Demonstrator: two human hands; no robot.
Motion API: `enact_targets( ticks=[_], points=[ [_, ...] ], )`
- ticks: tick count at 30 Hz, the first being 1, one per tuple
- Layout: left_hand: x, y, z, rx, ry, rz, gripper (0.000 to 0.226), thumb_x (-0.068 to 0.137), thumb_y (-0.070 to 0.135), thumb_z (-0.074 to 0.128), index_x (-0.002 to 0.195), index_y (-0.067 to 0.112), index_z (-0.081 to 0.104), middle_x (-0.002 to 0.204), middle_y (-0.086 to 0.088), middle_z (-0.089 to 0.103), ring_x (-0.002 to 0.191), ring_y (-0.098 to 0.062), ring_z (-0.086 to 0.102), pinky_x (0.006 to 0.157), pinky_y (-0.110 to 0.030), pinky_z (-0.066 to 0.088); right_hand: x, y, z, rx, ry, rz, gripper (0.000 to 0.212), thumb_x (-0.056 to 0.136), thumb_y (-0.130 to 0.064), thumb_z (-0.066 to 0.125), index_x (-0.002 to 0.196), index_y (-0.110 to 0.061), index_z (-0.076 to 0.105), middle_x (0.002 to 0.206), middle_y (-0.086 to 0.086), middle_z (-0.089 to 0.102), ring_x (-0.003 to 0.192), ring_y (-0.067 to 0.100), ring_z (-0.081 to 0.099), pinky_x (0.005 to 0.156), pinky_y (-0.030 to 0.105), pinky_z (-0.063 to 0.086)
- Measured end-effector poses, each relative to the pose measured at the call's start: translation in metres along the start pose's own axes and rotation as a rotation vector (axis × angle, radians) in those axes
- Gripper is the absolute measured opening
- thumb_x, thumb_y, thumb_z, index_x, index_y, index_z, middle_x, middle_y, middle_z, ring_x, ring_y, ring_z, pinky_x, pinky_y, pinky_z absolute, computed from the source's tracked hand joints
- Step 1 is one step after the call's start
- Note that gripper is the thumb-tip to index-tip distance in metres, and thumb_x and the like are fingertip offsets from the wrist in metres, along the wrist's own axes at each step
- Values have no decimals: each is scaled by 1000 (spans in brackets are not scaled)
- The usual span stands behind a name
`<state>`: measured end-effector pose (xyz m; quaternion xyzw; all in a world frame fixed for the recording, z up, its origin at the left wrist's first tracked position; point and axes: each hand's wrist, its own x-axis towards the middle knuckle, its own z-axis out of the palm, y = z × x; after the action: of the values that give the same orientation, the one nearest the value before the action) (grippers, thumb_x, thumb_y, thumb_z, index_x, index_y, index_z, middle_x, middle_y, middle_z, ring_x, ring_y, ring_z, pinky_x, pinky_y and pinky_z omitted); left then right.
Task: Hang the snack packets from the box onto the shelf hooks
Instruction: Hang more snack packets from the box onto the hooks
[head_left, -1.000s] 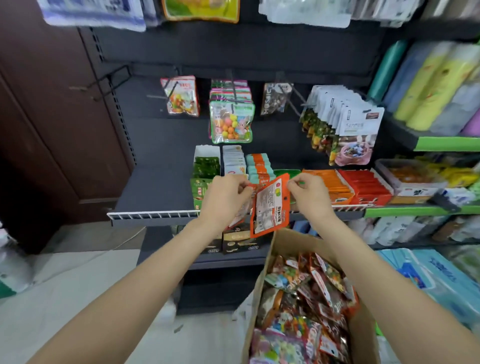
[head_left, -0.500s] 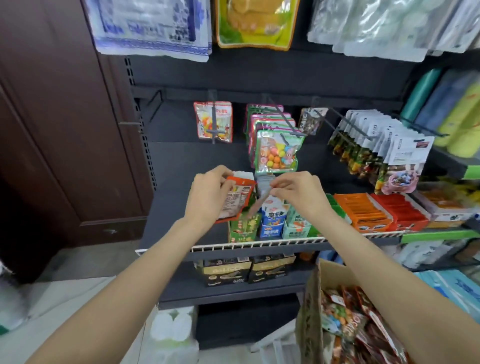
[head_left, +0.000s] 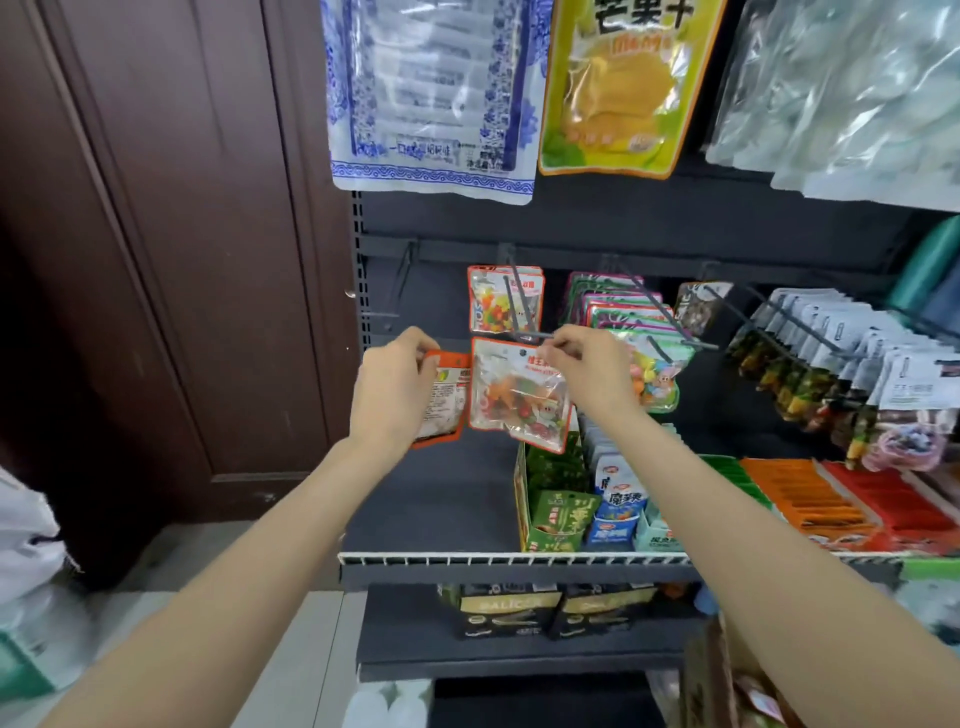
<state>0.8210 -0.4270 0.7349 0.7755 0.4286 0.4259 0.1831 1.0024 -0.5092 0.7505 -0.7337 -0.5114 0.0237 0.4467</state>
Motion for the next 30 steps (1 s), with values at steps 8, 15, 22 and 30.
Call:
enact_targets(
  ticks=[8, 15, 22, 30],
  points=[
    [6, 3, 3, 73, -34, 99, 16, 94, 9, 50, 104, 5, 61, 88, -13, 68, 83, -26, 63, 74, -44, 51, 12, 1, 16, -222, 104, -7, 8, 92, -20, 57, 91, -14, 62, 78, -1, 61, 74, 17, 60, 61, 28, 46],
    [31, 7, 24, 240, -114, 150, 18, 86, -7, 48, 101, 1, 54, 83, -18, 62, 76, -35, 61, 64, -46, 51, 56, -1, 29, -536, 107, -67, 17, 87, 6, 48, 90, -8, 57, 87, 9, 62, 73, 28, 57, 56, 30, 38],
    [78, 3, 60, 260, -107, 46, 20, 90, -8, 43, 104, 2, 53, 87, -16, 62, 76, -33, 60, 56, -37, 41, 133, 12, 52, -514, 87, 88, 17, 87, 9, 42, 90, 2, 57, 102, 24, 64, 92, 40, 62, 66, 38, 43],
    [84, -15, 61, -66, -19, -94, 12, 87, 2, 51, 85, 8, 61, 83, -4, 67, 83, -18, 61, 64, -17, 38, 92, 19, 59, -35, 112, 33, 24, 95, -2, 41, 115, -3, 55, 116, 16, 53, 98, 25, 54, 74, 22, 39]
  ],
)
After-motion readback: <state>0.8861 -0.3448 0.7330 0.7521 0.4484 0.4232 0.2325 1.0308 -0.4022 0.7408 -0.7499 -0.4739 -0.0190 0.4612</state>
